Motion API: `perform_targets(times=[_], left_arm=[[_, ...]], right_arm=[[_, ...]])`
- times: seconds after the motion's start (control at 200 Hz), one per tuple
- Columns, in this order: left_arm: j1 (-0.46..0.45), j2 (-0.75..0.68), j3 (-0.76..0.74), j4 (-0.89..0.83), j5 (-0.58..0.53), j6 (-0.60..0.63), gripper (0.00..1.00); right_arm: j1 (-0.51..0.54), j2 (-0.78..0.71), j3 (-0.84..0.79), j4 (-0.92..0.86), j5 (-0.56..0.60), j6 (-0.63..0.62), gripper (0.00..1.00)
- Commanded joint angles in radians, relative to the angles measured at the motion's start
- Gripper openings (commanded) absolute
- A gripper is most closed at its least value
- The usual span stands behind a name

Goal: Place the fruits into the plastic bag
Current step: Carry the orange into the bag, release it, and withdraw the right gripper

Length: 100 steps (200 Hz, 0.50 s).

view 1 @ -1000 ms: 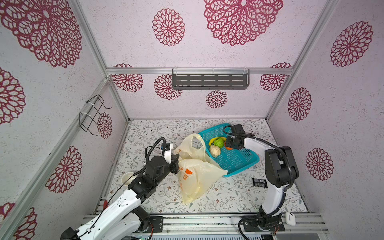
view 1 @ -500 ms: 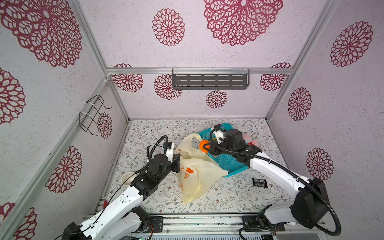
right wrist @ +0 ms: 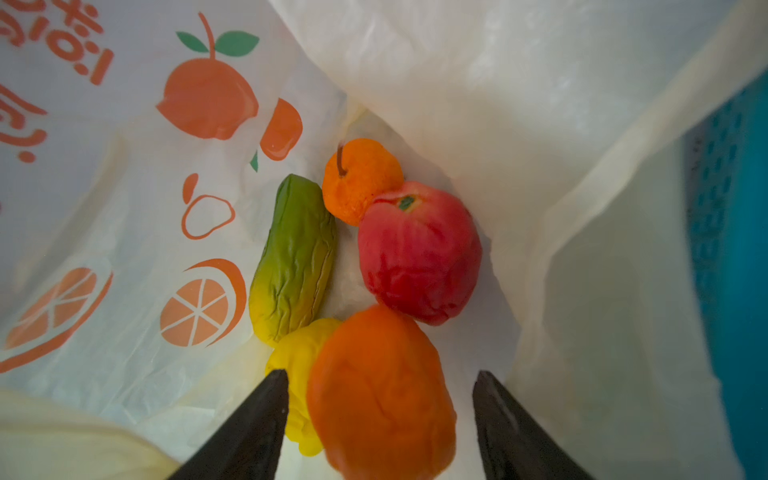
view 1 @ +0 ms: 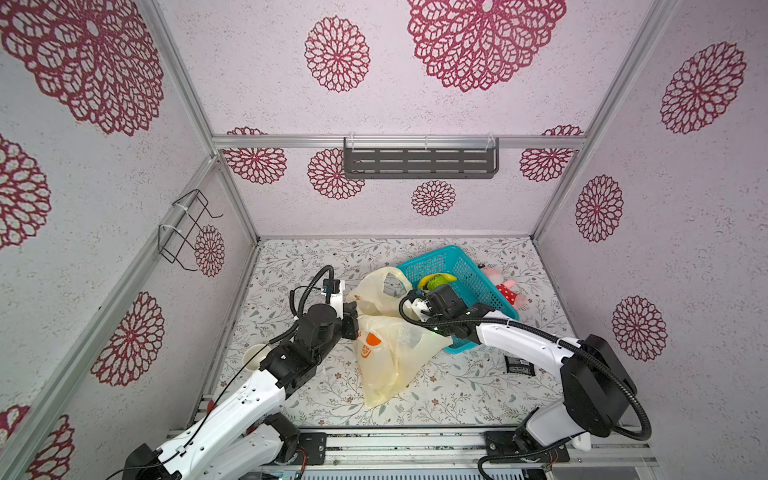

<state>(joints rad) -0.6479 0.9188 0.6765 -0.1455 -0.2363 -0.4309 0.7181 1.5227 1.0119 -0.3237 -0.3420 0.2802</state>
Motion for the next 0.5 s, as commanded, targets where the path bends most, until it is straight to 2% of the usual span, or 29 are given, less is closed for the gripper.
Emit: perform_targets(times=[0.0, 0.335, 0.495], left_arm=[[-0.016, 0.002, 0.021, 0.0, -0.031, -0.008, 0.0], [-0.027, -0.006, 0.011, -0.002, -0.039, -0.008, 0.0], [-0.028, -0.003, 0.009, 0.003, -0.04, -0.007, 0.0]], right_arm=[[-0.006, -0.054, 0.028, 0.024, 0.078, 0.001, 0.75], [-0.017, -0.2, 0.012, 0.132, 0.255, 0.002, 0.78], [-0.103, -0.193, 0.028, 0.12, 0.322, 0.04, 0.8]])
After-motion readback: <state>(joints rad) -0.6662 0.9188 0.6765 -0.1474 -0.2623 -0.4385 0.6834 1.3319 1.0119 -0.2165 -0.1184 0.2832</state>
